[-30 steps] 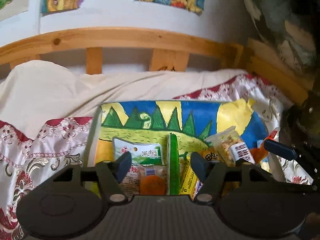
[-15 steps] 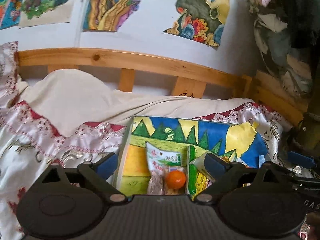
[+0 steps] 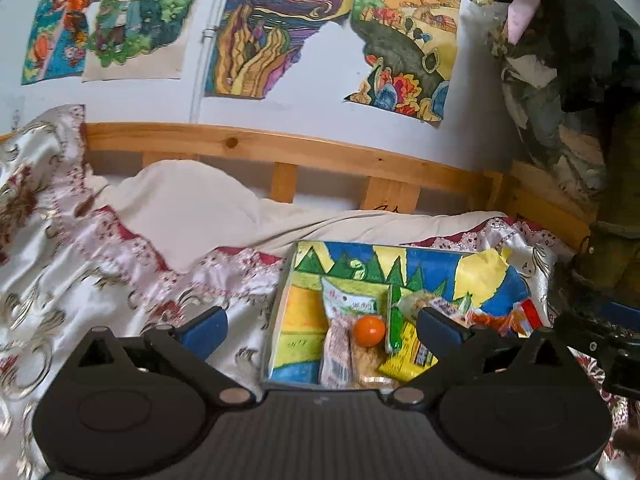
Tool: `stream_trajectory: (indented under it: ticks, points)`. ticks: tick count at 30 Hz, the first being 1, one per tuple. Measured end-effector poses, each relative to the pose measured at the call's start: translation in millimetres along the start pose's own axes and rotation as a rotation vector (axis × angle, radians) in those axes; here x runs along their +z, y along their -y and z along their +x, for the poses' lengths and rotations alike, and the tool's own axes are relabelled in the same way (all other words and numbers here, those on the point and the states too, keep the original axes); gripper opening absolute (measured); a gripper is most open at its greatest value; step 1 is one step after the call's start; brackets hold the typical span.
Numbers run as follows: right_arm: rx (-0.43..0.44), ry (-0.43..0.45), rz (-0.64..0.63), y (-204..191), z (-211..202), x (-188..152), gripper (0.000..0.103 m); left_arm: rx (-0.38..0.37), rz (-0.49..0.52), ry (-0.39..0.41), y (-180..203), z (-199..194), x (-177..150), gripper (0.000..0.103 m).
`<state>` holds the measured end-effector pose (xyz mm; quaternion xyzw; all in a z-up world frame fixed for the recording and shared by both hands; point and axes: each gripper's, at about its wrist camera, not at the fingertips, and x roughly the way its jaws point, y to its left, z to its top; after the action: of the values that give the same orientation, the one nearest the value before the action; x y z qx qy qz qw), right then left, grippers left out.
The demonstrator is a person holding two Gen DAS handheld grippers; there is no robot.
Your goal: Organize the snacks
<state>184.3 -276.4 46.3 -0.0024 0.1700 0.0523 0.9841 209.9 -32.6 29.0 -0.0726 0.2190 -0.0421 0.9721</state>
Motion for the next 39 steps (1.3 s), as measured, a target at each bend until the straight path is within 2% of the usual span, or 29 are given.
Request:
stream_trajectory:
  ticks: [4,20,27,39]
  points:
    - [0.007,0.006,0.024,-6.0,-22.5,-9.6,0.102,0.012,-0.013,-0.008,-6.8,-20.4,-13.4,0.102]
    - [-0.004,-0.059,0.077,-20.3,-86.1,-52.1,0.102,0.049,0.034,-0.046,-22.8,-82.7,-58.6,0.102]
    - [-0.013,-0.099,0.099,-20.3,-94.0,-66.4,0.102,0.056,0.024,-0.064,-28.4,-90.3,-72.1,0.102]
    - [-0.012,-0.12,0.09,-22.3,-92.1,-69.6,0.102,0.054,-0.001,-0.097,-35.0,-86.8,-81.1,0.102]
